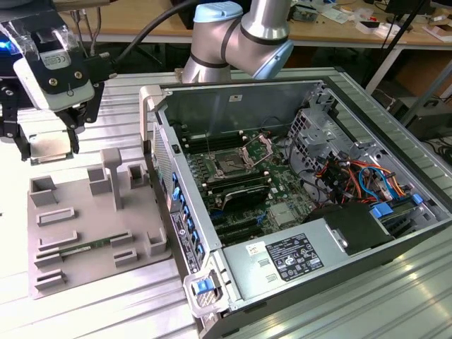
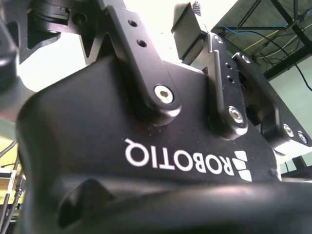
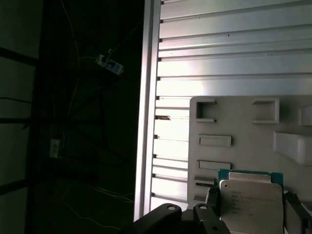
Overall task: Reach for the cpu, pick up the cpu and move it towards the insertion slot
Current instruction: 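Pick up the cpu and move it towards the insertion slot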
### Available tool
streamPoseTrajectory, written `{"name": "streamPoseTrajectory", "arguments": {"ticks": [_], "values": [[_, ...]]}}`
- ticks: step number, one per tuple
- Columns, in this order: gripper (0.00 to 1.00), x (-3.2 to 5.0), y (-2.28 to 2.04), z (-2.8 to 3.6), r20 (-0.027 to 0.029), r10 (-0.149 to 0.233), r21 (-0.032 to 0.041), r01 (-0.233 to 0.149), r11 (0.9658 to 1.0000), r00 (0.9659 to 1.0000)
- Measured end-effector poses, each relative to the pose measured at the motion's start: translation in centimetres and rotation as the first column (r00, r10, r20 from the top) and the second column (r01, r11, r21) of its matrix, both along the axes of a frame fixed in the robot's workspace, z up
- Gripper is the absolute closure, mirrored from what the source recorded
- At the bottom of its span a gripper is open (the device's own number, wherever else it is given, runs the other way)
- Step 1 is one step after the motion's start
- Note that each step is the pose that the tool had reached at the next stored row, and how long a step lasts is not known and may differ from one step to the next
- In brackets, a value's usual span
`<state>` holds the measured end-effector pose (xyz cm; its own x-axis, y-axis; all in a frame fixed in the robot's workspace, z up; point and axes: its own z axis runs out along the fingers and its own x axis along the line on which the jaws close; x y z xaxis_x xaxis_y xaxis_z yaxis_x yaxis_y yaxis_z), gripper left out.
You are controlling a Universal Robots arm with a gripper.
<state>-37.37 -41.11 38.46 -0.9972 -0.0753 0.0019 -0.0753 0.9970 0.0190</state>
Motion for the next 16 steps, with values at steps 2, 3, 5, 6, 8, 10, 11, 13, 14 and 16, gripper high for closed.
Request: {"name": "streamPoseTrajectory", "arguments": {"ticks": [2, 3, 5, 6, 8, 10, 11, 13, 14, 16], "values": [[0.45, 1.77, 0.0, -0.01, 0.0, 0.0, 0.0, 0.0, 1.0, 1.0], [0.45, 2.71, 0.0, -0.01, 0.0, 0.0, 0.0, 0.0, 1.0, 1.0], [0.45, 3.64, 0.0, -0.01, -0.0001, 0.0, 0.0, 0.0, 1.0, 1.0], [0.45, 3.78, 0.0, -0.01, 0.0, 0.0, 0.0, 0.0, 1.0, 1.0], [0.45, 3.95, 0.0, -0.01, 0.0, 0.0, 0.0, 0.0, 1.0, 1.0], [0.45, 4.09, 0.0, -0.01, 0.0, 0.0, 0.0, 0.0, 1.0, 1.0], [0.45, 4.17, 0.0, -0.01, -0.0001, 0.0, 0.0, 0.0, 1.0, 1.0], [0.45, 4.32, 0.0, -0.01, 0.0, 0.0, 0.0, 0.0, 1.0, 1.0], [0.45, 4.41, 0.0, -0.01, -0.0001, 0.0, -0.0001, 0.0, 1.0, 1.0], [0.45, 4.59, 0.0, -0.01, -0.0001, 0.0, -0.0001, 0.0, 1.0, 1.0]]}}
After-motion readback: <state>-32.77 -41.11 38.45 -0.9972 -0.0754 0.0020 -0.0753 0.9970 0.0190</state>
